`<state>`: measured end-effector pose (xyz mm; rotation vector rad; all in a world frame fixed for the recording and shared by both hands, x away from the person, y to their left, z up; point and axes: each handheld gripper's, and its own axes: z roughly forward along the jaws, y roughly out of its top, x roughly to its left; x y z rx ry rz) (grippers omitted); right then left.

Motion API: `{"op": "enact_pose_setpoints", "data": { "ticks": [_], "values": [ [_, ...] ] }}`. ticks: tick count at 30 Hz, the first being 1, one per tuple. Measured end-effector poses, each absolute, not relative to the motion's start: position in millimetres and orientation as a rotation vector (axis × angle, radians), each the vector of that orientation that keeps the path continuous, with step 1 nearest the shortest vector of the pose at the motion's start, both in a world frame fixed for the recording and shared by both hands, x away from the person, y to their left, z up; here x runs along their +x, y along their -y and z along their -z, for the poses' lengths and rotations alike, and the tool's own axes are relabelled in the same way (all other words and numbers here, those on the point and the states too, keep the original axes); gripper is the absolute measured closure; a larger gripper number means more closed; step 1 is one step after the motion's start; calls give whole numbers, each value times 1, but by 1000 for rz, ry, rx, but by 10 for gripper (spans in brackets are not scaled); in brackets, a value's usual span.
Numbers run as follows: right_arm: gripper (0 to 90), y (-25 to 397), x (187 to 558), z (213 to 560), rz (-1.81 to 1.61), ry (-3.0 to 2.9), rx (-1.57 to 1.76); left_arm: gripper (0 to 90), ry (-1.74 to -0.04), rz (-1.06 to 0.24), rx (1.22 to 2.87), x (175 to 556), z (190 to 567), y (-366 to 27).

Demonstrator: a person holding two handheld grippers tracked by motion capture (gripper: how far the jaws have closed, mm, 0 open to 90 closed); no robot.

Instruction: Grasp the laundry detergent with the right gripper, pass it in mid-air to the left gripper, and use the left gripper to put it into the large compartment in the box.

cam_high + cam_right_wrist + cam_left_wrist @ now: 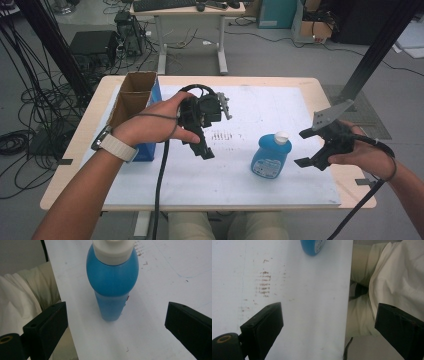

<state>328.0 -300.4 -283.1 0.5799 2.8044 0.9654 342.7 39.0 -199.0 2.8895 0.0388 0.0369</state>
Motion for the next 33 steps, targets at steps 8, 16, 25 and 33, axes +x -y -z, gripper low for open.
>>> {"op": "enact_pose_setpoints", "data": {
  "ticks": [8, 16, 25, 33],
  "values": [
    [46, 302, 330, 293, -1000, -2780, 524, 85, -33, -35, 2887, 344, 199, -37],
    [53, 306, 329, 309, -1054, -2761, 551, 85, -43, -33, 2884, 345, 199, -36],
    [49, 304, 324, 316, -1104, -2717, 636, 85, -45, -36, 2884, 345, 199, -36],
    [35, 305, 323, 320, -1127, -2686, 640, 85, -48, -41, 2882, 345, 199, -36]
  ]
}}
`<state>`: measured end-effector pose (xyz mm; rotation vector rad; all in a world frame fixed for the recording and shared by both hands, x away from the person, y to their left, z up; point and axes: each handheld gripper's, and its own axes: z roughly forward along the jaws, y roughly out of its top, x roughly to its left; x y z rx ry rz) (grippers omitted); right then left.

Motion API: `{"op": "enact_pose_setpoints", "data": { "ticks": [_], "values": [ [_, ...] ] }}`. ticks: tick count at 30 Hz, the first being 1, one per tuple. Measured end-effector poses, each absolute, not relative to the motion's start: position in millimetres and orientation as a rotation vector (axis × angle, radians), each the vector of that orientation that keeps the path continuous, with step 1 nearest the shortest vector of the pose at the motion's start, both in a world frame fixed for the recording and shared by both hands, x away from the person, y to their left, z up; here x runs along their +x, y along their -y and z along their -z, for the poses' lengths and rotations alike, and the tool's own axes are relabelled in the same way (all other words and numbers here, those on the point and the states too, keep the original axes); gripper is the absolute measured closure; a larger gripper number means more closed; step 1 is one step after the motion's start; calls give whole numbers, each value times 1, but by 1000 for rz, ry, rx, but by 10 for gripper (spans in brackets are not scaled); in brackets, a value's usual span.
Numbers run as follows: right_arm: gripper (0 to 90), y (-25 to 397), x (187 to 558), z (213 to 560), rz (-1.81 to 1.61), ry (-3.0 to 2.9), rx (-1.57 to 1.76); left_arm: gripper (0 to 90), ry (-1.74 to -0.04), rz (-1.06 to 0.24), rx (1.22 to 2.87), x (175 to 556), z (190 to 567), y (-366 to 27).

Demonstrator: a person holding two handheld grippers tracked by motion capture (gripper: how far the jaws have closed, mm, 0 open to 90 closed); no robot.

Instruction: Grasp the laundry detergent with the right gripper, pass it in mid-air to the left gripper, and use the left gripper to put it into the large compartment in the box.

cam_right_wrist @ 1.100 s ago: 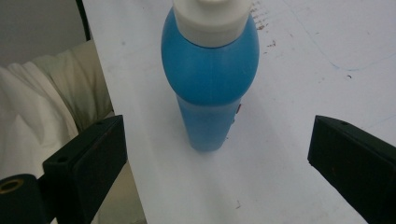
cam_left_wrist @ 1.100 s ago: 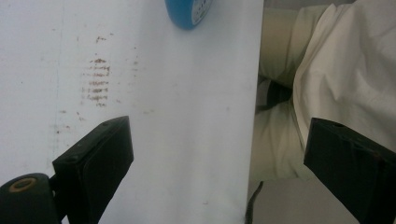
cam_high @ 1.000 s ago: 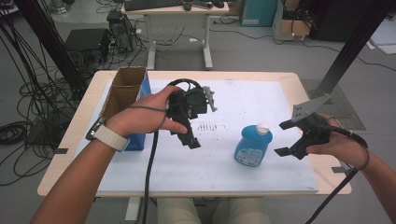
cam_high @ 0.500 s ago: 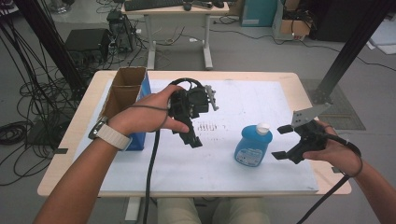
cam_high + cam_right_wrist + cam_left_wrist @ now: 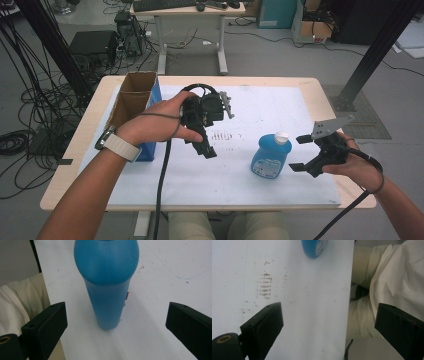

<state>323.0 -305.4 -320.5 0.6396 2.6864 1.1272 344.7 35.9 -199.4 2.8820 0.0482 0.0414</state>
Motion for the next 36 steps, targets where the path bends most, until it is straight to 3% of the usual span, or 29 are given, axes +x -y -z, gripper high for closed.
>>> {"op": "enact_pose_setpoints", "data": {
  "ticks": [36],
  "values": [
    [41, 311, 318, 349, -1271, -2610, 641, 85, -70, -36, 2879, 344, 203, -38]
  ]
}}
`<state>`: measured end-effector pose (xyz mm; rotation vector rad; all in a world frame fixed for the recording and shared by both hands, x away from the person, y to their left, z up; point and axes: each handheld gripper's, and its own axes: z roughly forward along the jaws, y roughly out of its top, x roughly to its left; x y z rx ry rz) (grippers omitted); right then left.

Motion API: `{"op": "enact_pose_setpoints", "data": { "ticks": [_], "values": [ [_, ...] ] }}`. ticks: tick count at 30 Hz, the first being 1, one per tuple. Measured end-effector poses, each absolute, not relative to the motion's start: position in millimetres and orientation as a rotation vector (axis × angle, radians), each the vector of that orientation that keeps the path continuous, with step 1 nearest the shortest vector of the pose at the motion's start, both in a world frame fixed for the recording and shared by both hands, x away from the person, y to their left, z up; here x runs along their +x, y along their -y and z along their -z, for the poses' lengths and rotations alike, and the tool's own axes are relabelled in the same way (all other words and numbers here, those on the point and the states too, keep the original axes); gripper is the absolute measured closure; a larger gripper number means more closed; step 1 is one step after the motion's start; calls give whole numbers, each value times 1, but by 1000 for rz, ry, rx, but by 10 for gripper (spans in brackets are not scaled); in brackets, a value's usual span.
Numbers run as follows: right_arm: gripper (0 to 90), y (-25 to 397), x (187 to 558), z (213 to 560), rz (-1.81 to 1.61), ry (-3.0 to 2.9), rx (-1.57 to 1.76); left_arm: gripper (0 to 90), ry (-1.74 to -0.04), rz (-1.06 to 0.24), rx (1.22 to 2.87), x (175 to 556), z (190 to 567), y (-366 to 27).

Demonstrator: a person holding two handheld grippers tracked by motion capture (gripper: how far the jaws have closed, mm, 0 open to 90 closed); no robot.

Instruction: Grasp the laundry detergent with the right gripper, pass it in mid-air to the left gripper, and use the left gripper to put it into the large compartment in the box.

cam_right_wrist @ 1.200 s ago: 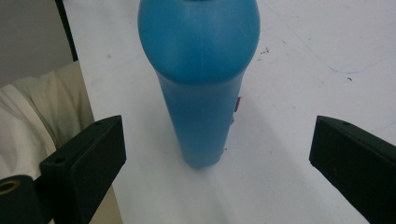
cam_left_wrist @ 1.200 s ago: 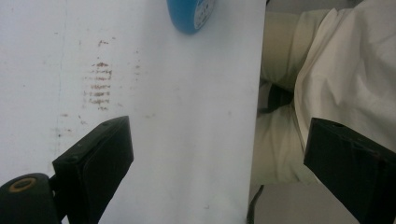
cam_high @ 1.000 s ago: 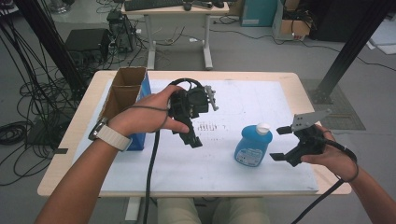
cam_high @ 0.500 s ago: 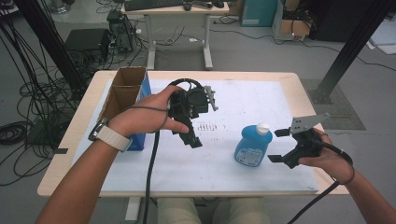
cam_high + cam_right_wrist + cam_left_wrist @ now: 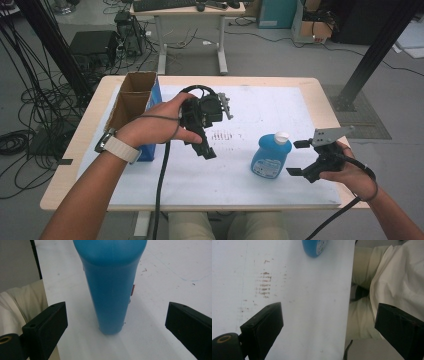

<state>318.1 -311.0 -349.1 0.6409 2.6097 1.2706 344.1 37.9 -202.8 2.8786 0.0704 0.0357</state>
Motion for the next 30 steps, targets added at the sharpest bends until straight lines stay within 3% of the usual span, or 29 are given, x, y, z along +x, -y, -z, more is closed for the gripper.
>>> {"op": "enact_pose_setpoints", "data": {
  "ticks": [30],
  "values": [
    [42, 314, 316, 365, -1361, -2540, 632, 85, -90, -33, 2876, 345, 204, -38]
  ]
}}
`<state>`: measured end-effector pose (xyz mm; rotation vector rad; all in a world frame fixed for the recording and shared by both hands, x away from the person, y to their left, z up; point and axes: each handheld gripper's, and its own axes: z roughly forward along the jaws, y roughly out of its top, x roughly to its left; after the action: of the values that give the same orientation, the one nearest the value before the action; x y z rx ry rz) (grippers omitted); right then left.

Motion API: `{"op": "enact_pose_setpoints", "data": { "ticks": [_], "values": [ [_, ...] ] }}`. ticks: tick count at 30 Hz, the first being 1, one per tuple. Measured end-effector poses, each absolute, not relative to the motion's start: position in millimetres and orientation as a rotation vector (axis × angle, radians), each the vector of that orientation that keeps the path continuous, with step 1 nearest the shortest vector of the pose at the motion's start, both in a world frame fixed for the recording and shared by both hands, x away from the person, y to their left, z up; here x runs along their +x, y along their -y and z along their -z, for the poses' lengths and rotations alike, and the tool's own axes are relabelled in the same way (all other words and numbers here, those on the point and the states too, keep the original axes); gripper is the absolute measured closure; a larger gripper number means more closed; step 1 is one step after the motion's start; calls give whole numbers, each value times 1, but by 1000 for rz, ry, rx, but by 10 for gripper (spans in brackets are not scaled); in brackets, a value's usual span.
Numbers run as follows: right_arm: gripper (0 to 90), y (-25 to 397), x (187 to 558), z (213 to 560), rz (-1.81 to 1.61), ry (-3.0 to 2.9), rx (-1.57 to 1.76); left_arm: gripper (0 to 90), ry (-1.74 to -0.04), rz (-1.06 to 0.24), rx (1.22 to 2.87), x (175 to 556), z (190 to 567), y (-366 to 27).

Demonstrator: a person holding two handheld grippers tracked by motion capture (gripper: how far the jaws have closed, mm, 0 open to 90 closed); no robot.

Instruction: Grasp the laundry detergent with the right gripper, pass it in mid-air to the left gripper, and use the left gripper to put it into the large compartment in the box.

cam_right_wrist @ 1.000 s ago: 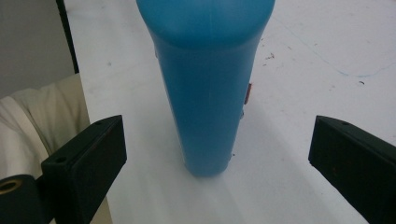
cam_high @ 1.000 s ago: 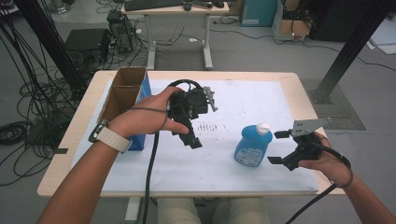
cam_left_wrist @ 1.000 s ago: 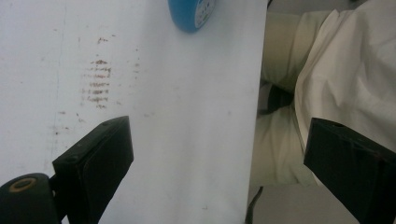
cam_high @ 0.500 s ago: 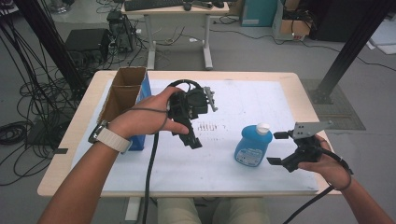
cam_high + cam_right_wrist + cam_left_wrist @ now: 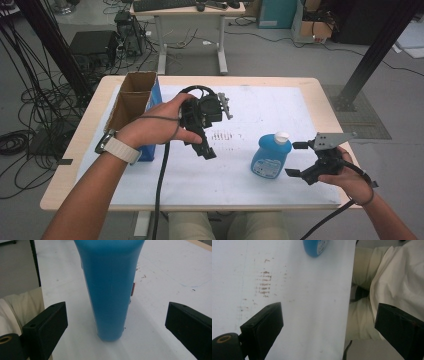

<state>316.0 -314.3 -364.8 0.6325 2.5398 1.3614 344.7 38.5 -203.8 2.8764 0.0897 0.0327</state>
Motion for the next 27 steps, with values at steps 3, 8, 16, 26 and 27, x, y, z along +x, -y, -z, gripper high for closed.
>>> {"op": "enact_pose_setpoints", "data": {
  "ticks": [3, 8, 16, 26, 27],
  "values": [
    [42, 313, 317, 365, -1367, -2541, 624, 84, -89, -32, 2873, 345, 204, -39],
    [42, 312, 318, 366, -1369, -2542, 625, 84, -98, -32, 2871, 346, 205, -39],
    [42, 309, 318, 367, -1366, -2547, 620, 85, -97, -31, 2874, 346, 205, -40],
    [43, 309, 318, 367, -1377, -2538, 620, 84, -99, -31, 2873, 346, 205, -40],
    [43, 308, 318, 367, -1377, -2540, 618, 85, -99, -31, 2873, 345, 205, -40]
  ]
}}
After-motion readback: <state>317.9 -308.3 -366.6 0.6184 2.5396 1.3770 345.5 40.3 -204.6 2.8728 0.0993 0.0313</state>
